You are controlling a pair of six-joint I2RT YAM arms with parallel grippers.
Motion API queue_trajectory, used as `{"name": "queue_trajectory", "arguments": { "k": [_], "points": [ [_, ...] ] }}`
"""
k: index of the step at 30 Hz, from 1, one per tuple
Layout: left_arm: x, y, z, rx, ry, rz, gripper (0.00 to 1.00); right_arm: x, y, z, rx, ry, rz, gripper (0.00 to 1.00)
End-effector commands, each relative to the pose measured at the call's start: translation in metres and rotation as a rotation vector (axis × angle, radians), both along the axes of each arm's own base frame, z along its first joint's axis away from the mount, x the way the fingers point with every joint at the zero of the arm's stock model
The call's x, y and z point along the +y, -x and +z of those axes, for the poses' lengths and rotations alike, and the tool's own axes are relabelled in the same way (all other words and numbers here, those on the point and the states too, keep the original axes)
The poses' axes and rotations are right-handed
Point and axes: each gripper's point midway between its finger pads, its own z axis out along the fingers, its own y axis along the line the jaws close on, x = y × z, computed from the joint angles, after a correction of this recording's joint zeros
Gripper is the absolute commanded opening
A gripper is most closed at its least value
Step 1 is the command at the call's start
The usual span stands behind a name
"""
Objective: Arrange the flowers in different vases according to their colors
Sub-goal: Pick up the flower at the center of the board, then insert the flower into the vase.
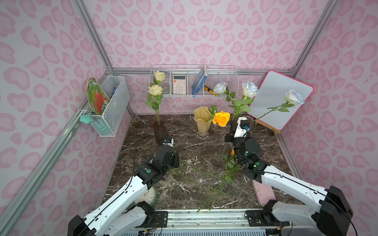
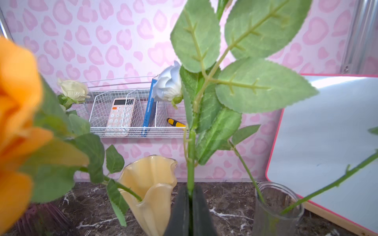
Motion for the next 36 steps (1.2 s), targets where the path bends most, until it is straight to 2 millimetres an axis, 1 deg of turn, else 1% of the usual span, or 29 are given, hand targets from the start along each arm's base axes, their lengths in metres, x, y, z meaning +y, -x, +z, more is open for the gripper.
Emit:
{"name": "queue_trajectory", "arguments": {
  "k": [1,3,6,9,11,13,16,18,21,24,26,30,36],
  "points": [
    [-0.005,-0.003,0.004,-0.014,0.025,-0.012,0.35,-0.021,0.003,0.035,-0.067,0.039,-0.054,0.00],
    [-0.007,-0.003,0.004,-0.014,0.031,-0.016,0.35,-0.038,0.004,0.060,-0.114,0.046,-0.091,0.00],
    [-0.010,-0.004,0.002,-0.012,0.038,-0.025,0.35,-0.064,0.003,0.103,-0.192,0.058,-0.153,0.00],
    [-0.019,-0.008,-0.002,-0.011,0.057,-0.056,0.35,-0.091,-0.009,0.136,-0.244,0.079,-0.236,0.00],
    [-0.029,-0.009,-0.005,-0.012,0.082,-0.093,0.35,-0.105,-0.019,0.152,-0.277,0.092,-0.276,0.00],
    [-0.038,-0.010,-0.008,-0.017,0.107,-0.125,0.35,-0.114,-0.033,0.161,-0.286,0.115,-0.318,0.00],
    [-0.044,-0.013,-0.015,-0.006,0.119,-0.142,0.36,-0.123,-0.061,0.155,-0.262,0.145,-0.345,0.00],
    [-0.047,-0.013,-0.019,0.003,0.121,-0.152,0.36,-0.128,-0.075,0.144,-0.250,0.165,-0.368,0.00],
    [-0.052,-0.013,-0.024,0.018,0.128,-0.166,0.36,-0.140,-0.097,0.121,-0.222,0.170,-0.387,0.00],
    [-0.053,-0.013,-0.031,0.036,0.126,-0.168,0.37,-0.146,-0.113,0.105,-0.210,0.174,-0.399,0.00],
    [-0.054,-0.014,-0.035,0.045,0.126,-0.165,0.36,-0.148,-0.122,0.094,-0.207,0.181,-0.401,0.00],
    [-0.056,-0.015,-0.043,0.060,0.125,-0.162,0.36,-0.143,-0.141,0.075,-0.193,0.203,-0.396,0.00],
    [-0.056,-0.017,-0.049,0.069,0.112,-0.155,0.36,-0.138,-0.162,0.060,-0.170,0.211,-0.384,0.00]
  ]
}}
